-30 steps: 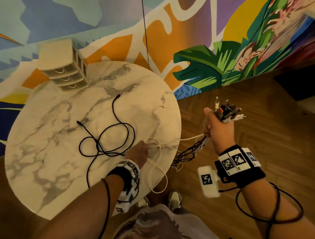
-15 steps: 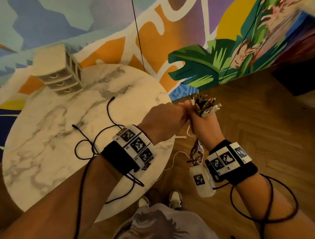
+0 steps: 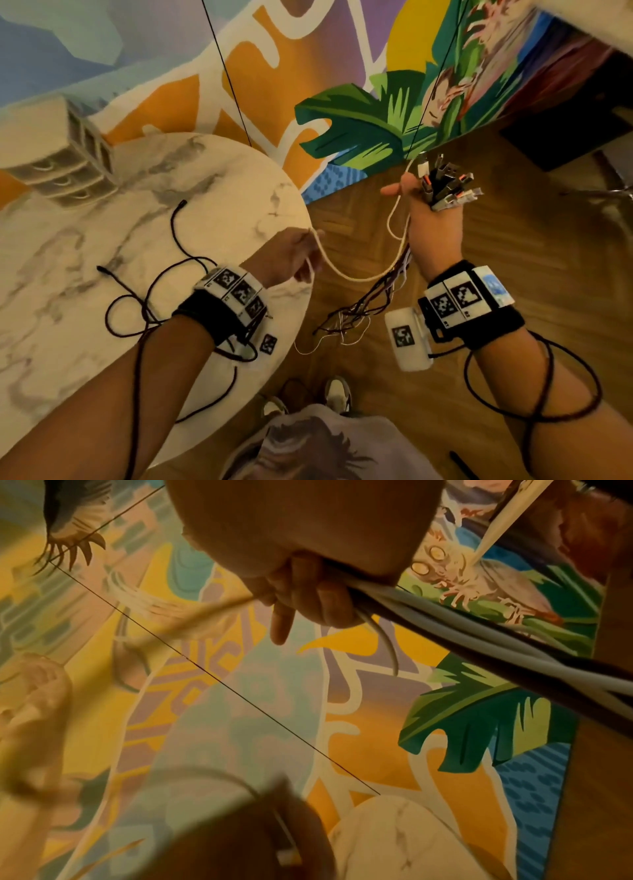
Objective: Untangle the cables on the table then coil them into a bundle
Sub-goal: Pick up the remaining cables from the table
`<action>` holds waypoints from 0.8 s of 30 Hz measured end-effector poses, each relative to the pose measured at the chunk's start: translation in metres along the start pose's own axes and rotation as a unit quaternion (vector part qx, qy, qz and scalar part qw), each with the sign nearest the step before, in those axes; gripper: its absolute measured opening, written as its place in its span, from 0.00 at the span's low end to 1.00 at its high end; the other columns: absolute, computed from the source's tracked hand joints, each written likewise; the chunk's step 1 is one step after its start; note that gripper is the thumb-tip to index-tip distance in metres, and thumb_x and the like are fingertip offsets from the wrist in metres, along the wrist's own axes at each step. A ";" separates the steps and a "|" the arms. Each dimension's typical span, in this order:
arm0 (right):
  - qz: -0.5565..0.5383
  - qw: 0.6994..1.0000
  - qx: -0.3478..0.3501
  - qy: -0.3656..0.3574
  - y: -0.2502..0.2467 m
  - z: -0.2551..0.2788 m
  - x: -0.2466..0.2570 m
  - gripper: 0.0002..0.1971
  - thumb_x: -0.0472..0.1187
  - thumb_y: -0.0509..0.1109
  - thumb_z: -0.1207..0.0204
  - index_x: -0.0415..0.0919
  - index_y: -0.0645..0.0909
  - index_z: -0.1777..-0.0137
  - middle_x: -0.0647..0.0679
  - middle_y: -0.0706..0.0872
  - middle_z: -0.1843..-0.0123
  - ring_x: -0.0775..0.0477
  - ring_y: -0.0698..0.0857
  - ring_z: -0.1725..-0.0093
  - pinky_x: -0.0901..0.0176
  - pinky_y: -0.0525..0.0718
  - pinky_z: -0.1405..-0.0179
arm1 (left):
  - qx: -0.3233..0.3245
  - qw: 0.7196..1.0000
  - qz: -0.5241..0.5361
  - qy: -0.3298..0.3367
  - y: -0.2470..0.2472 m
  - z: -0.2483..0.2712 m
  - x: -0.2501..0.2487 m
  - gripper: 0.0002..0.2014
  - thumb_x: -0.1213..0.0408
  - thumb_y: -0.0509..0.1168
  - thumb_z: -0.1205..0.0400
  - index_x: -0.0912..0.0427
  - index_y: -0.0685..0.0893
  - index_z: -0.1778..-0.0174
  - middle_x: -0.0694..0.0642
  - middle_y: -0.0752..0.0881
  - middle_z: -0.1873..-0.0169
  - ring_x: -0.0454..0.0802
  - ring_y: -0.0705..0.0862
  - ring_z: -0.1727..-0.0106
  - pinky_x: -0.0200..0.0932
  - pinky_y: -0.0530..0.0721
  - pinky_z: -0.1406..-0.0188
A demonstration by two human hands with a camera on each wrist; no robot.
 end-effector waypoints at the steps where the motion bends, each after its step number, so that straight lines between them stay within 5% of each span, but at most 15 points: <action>1: -0.002 1.000 -0.006 -0.008 -0.003 -0.002 0.001 0.15 0.44 0.63 0.17 0.50 0.84 0.65 0.52 0.82 0.68 0.62 0.69 0.80 0.72 0.64 0.76 | 0.014 0.998 0.051 0.032 0.007 0.000 -0.028 0.23 0.58 0.52 0.12 0.66 0.82 0.67 0.58 0.85 0.76 0.57 0.82 0.76 0.42 0.78 0.76; 5: 0.004 0.999 -0.024 -0.028 -0.021 -0.009 0.001 0.17 0.46 0.64 0.18 0.54 0.85 0.68 0.35 0.81 0.64 0.59 0.65 0.78 0.69 0.63 0.77 | 0.054 0.982 0.163 0.081 0.030 -0.004 -0.067 0.24 0.57 0.49 0.12 0.68 0.83 0.63 0.70 0.85 0.65 0.60 0.82 0.70 0.45 0.82 0.70; 12: 0.007 0.999 -0.044 -0.010 -0.048 -0.009 -0.001 0.14 0.46 0.63 0.17 0.50 0.86 0.63 0.37 0.73 0.68 0.59 0.62 0.82 0.69 0.59 0.83 | 0.187 0.970 0.108 -0.111 0.073 -0.007 0.047 0.25 0.53 0.47 0.12 0.64 0.84 0.57 0.64 0.88 0.57 0.54 0.84 0.67 0.43 0.82 0.65; 16: -0.005 0.999 -0.038 0.002 -0.050 -0.010 -0.008 0.14 0.46 0.64 0.18 0.51 0.85 0.65 0.36 0.78 0.62 0.59 0.64 0.80 0.68 0.60 0.82 | 0.163 0.975 0.147 0.034 0.063 -0.010 -0.027 0.23 0.58 0.49 0.12 0.68 0.83 0.60 0.60 0.88 0.64 0.53 0.84 0.67 0.46 0.82 0.65; 20: 0.022 0.998 -0.052 -0.003 -0.043 -0.011 -0.015 0.15 0.52 0.65 0.21 0.55 0.87 0.67 0.45 0.87 0.55 0.60 0.73 0.68 0.59 0.72 0.64 | 0.116 0.945 0.246 0.179 0.028 -0.009 -0.118 0.21 0.59 0.48 0.14 0.65 0.81 0.62 0.61 0.87 0.66 0.57 0.79 0.67 0.46 0.80 0.66; 24: 0.034 0.998 -0.054 0.002 -0.042 -0.012 -0.019 0.15 0.53 0.65 0.21 0.60 0.87 0.68 0.46 0.88 0.56 0.57 0.74 0.68 0.53 0.72 0.65 | 0.125 0.916 0.324 0.203 0.015 -0.003 -0.125 0.23 0.61 0.44 0.13 0.67 0.80 0.63 0.64 0.86 0.66 0.58 0.78 0.69 0.45 0.80 0.69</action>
Point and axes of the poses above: each hand's wrist, its own z-axis away from the middle knuckle, its own y-axis out of the palm, x = y × z, the point moved 3 cm from there along -z, towards the middle knuckle
